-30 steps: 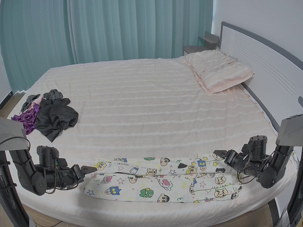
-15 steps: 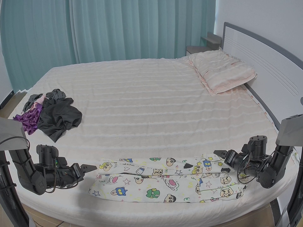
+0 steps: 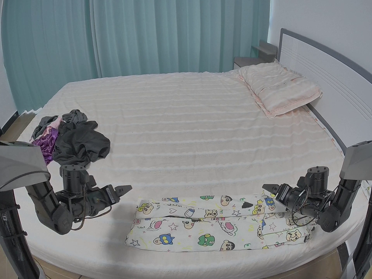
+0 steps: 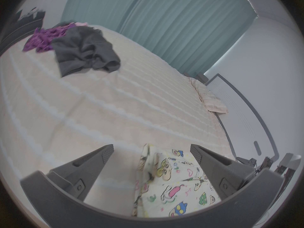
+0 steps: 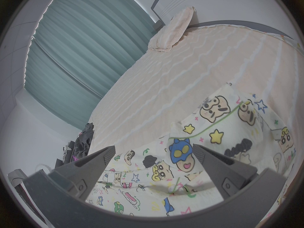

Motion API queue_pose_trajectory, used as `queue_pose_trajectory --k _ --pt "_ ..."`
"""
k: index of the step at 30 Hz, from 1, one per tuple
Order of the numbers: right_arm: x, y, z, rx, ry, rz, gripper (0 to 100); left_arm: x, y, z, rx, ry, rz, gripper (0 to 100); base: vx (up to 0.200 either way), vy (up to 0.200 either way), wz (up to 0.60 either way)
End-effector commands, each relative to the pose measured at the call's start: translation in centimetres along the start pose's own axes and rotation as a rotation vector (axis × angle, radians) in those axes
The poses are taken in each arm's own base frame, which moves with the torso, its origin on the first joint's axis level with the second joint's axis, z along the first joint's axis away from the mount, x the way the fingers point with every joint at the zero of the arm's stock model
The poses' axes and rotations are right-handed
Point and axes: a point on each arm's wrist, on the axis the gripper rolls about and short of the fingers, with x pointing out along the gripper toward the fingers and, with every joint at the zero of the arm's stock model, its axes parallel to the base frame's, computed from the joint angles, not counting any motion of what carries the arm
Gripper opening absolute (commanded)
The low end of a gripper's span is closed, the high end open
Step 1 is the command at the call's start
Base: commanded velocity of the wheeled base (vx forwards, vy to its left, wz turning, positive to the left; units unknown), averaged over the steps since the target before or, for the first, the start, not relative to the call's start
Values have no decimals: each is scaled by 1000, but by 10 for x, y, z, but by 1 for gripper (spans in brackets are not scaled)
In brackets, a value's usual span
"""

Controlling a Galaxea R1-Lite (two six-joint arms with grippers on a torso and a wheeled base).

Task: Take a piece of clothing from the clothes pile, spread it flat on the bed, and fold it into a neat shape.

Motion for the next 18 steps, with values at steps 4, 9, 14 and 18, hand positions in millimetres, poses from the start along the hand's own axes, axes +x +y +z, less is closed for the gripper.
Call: queue_pose_trajectory --k 4,9,14,18 --pt "-8 1 -1 -7 -23 25 100 40 -31 -13 137 170 -15 100 0 0 0" --pt "-8 0 -2 -6 -20 24 100 52 -28 -19 182 198 -21 100 0 0 0" --pt "-7 -1 -3 -6 -15 23 100 55 -36 -26 199 215 -45 100 0 0 0" --pt "-6 -1 -4 -5 -11 20 100 55 -39 -31 208 229 -51 100 0 0 0"
